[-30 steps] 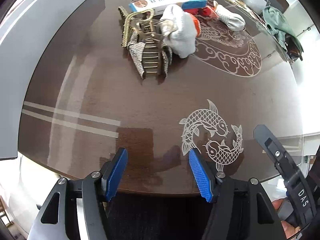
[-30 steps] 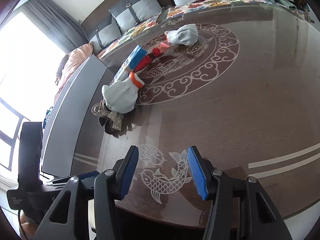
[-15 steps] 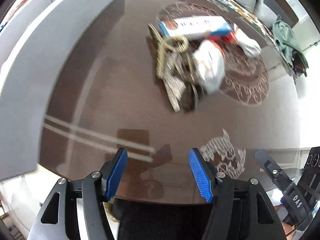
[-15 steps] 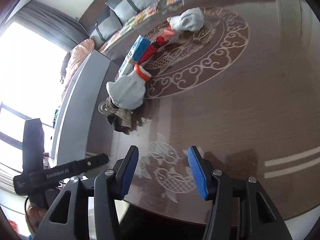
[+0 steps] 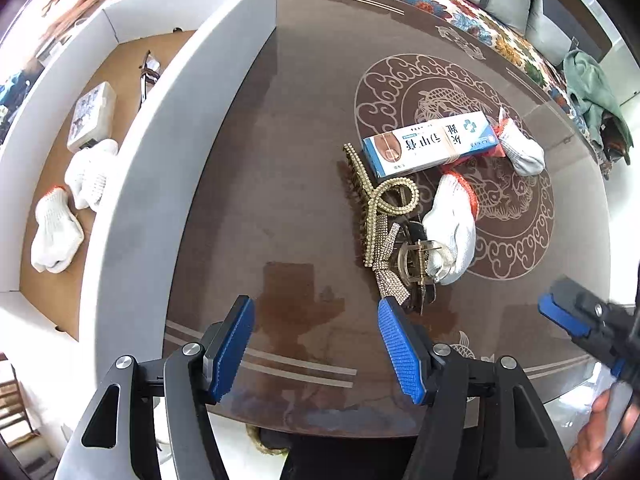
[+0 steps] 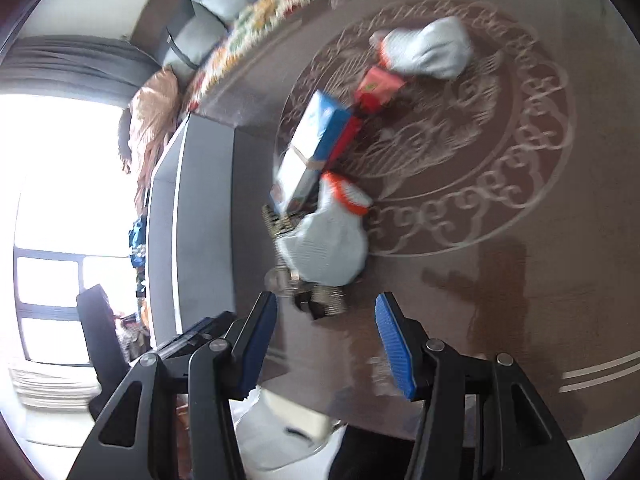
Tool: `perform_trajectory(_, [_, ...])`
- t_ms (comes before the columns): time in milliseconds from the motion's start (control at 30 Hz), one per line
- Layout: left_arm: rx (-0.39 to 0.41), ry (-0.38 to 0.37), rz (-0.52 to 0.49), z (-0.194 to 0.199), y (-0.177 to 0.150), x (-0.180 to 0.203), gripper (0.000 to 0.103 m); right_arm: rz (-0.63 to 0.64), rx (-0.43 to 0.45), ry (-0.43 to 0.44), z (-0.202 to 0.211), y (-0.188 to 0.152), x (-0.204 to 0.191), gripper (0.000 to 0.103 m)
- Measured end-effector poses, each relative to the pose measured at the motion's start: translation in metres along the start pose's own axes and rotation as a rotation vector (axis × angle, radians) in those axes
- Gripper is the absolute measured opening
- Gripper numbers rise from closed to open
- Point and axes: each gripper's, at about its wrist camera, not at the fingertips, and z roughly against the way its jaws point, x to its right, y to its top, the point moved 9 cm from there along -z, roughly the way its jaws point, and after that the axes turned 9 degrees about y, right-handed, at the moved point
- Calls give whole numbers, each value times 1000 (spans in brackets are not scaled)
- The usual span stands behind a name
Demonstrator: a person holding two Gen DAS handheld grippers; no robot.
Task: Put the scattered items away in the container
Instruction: 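Grasp a white glove with the right tool, then grasp the blue-white ointment box with the left tool while the right tool holds the glove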
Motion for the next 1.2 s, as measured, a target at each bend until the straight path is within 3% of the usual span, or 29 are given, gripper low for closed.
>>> perform_trajectory(200, [-13,-6,-49,-5,15,10,63,43,-88,-160,-43,23,-19,53])
perform_trajectory(333, [-5,22,-99,-4,42,12,64,14,-126,-265,-62,35,-13,53])
perform_trajectory(433, [14,-6,-84,1,50,6,64,-35,-139,-320,-73,41,-4,53])
perform_trajectory(700, [-15,21,-79,-18,53,-20,64,-15,-190,-362,-111,46,8,53])
perform_trajectory(767, [-16,36,-96,-22,59,-21,64,43,-216,-366,-115,43,10,50])
perform_trajectory(800, [-18,41,-112,-23,63,-19,64,79,-231,-376,-115,42,10,43])
perform_trajectory(833, [-20,43,-140,-25,68,-14,64,115,-245,-386,-115,41,11,37])
perform_trajectory(967, [-36,51,-271,-31,87,9,64,204,-272,-433,-102,35,20,36])
perform_trajectory(1100, [-18,79,-464,-36,111,45,64,239,-285,-457,-77,26,42,37])
perform_trajectory(1200, [17,47,-643,-36,117,77,64,227,-287,-435,-62,17,58,37])
